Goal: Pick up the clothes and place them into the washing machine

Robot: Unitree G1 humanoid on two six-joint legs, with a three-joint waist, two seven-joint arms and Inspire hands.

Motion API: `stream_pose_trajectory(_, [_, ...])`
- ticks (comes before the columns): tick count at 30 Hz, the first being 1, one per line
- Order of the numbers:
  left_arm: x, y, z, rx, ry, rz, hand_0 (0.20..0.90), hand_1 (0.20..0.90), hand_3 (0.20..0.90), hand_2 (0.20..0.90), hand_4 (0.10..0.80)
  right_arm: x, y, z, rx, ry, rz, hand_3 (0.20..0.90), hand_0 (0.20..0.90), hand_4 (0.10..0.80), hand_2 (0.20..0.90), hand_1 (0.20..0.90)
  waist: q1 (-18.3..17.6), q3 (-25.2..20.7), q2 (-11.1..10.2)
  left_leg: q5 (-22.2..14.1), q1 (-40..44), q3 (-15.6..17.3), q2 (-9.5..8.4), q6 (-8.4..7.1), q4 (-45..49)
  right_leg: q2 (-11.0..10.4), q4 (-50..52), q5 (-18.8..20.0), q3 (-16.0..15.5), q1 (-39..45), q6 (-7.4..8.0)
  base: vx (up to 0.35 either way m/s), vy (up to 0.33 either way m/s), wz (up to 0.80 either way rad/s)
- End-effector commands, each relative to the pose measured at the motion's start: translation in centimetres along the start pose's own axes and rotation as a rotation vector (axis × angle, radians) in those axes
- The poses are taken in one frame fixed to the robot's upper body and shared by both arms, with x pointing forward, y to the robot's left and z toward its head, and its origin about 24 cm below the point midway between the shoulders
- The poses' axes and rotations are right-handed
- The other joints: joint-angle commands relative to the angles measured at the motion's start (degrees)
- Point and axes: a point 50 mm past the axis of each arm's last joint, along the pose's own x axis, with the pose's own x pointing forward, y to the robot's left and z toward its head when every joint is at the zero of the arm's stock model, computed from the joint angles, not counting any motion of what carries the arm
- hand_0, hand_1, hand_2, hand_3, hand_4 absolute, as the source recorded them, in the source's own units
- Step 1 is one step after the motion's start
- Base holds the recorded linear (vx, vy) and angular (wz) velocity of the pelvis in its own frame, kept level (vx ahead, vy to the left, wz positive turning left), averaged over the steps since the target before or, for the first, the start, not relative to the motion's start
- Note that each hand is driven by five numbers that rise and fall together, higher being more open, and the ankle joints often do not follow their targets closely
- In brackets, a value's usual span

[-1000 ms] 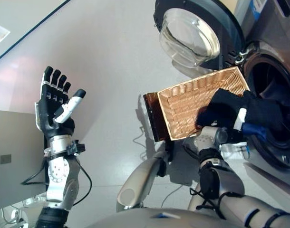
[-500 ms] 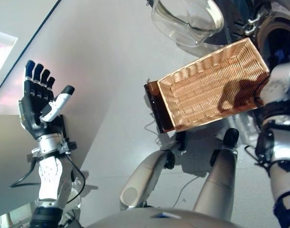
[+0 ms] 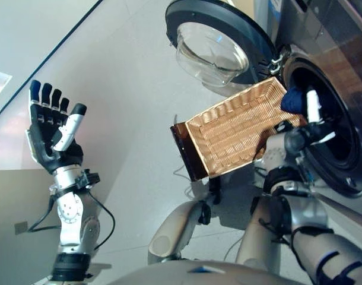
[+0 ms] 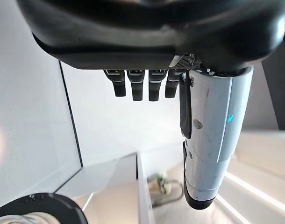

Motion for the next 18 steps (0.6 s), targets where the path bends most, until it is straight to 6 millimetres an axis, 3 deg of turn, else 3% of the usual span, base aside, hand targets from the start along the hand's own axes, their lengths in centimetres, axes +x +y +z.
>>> stream_pose_trajectory(1, [0.5, 2.0, 1.3, 0.055, -0.086, 0.043, 0.900, 0.900, 0.900, 0.900, 0.800, -1.7, 1.0, -0.1, -0.007, -0.071, 0.186, 0.900, 0.900, 0.800, 0.900, 0.900, 0.36, -5.89, -2.01, -1.97, -3.06, -2.38, 0.76, -4.04, 1.21, 2.06, -7.66, -3.06, -3.15, 8.89, -1.69, 0.053, -0.037, 0.20])
stream_pose_trajectory(11, [-1.9, 4.4, -2.6, 0.157, 0.144, 0.104, 0.900, 0.900, 0.900, 0.900, 0.800, -3.8, -3.7, -5.0, -0.101, 0.112, 0.197, 0.900, 0.900, 0.800, 0.900, 0.900, -0.89, -6.72, -10.07, -2.70, 5.25, -3.03, 2.40, -4.50, -0.72, 2.64, -14.36, -1.20, -5.65, 19.40, -0.68, 0.065, -0.012, 0.01])
stream_pose_trajectory(18, [-4.3, 6.7, -6.4, 0.272, 0.358, 0.173, 0.900, 0.900, 0.900, 0.900, 0.800, -5.0, -10.5, -8.1, -0.345, 0.266, 0.167, 0.900, 0.900, 0.800, 0.900, 0.900, -2.33, -10.43, -16.04, -2.35, 12.15, -3.54, 2.98, -4.87, -4.53, 3.49, -20.26, 0.37, -7.94, 27.23, 0.14, 0.101, -0.014, 0.03])
